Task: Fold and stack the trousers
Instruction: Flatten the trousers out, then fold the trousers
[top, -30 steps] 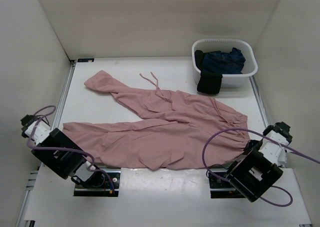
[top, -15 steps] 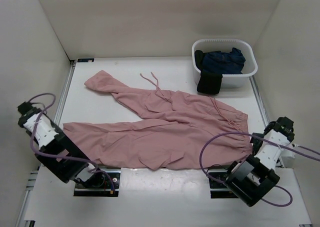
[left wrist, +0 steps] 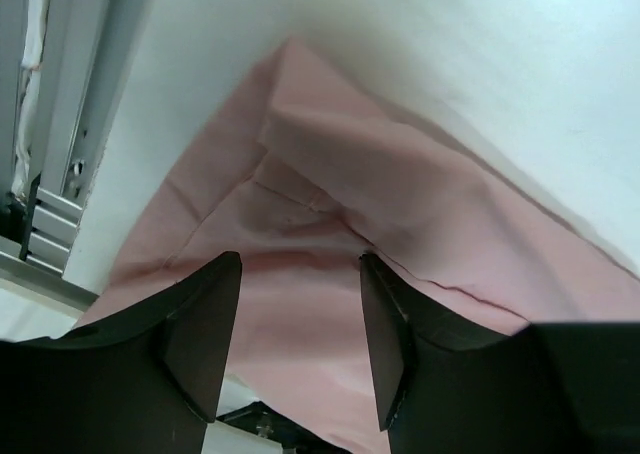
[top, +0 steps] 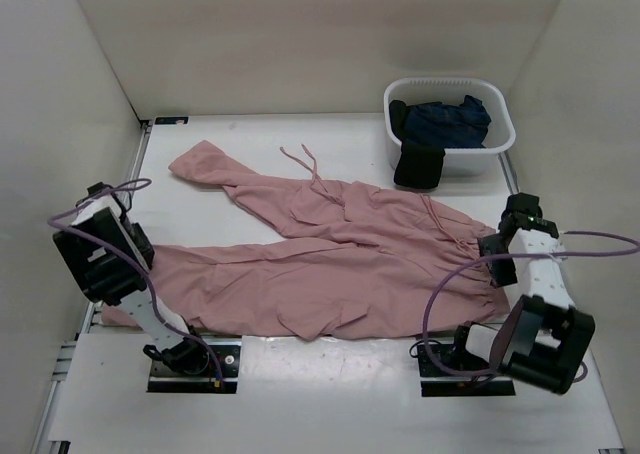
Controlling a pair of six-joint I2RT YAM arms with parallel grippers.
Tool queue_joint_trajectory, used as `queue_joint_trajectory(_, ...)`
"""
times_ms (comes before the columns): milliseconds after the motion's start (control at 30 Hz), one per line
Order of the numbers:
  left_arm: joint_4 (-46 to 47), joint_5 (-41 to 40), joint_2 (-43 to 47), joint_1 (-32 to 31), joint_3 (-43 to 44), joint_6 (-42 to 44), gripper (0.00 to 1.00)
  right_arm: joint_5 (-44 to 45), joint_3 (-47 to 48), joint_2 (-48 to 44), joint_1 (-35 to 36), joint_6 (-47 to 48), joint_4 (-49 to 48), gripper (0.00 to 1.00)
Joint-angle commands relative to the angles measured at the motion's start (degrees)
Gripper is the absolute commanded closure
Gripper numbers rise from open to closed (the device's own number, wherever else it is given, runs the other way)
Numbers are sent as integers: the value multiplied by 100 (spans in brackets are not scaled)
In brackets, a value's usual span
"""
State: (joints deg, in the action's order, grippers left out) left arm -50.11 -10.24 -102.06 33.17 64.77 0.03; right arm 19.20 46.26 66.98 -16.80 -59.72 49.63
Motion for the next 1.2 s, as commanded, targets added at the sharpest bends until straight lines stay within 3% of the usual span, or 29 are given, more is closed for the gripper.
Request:
queue_joint_trajectory(0, -183, 249, 379, -301, 658, -3, 36, -372, -135, 455, 19, -32, -321, 22)
queue_joint_trajectory(67, -184, 425, 494, -600, 1255, -3, 31, -435, 75, 666, 88, 118, -619, 24)
queue_joint_trajectory(167, -376, 479, 136, -1083, 2317, -3, 15, -382, 935, 1149, 265, 364, -682, 24)
queue_joint_trajectory(233, -900, 906, -660, -1329, 3081, -3, 15, -382, 1688, 1483, 326, 496, -516, 24)
queue_joint_trajectory(367, -1807, 2024, -2341, -1401, 5792, -3, 15, -461, 2501, 2388, 326, 497, -453, 22)
queue_joint_trajectory(467, -1810, 2175, -3246, -1532, 6677, -3, 15, -707, 2931, 2986, 326, 383, -515, 22)
queue_joint_trajectory(633, -1354, 1885, -3698, -1761, 6741, -3, 13, -1076, 3827, 4153, 432, 156, -244, 22)
queue_joint_trajectory(833, -870, 2017, -3874, -1875, 6741, -3, 0, -1489, 3505, 4490, 537, -303, -296, 22)
queue_joint_trajectory(967, -746, 1737, -3979, -1875, 6583, -3, 0, -1489, 3381, 4701, 537, -426, -296, 26)
queue_joint_trajectory(1033, -580, 1683, -4102, -1875, 6583, -3, 0, -1489, 3381, 4824, 537, -426, -296, 35)
queue_joint_trajectory(1067, -527, 1683, -4102, -1875, 6531, -3, 2, -1333, 3433, 4885, 537, -487, -243, 46)
queue_joint_trajectory(1167, -474, 1761, -4024, -1928, 6531, -3, 9, -1279, 3434, 4886, 537, -488, -243, 60)
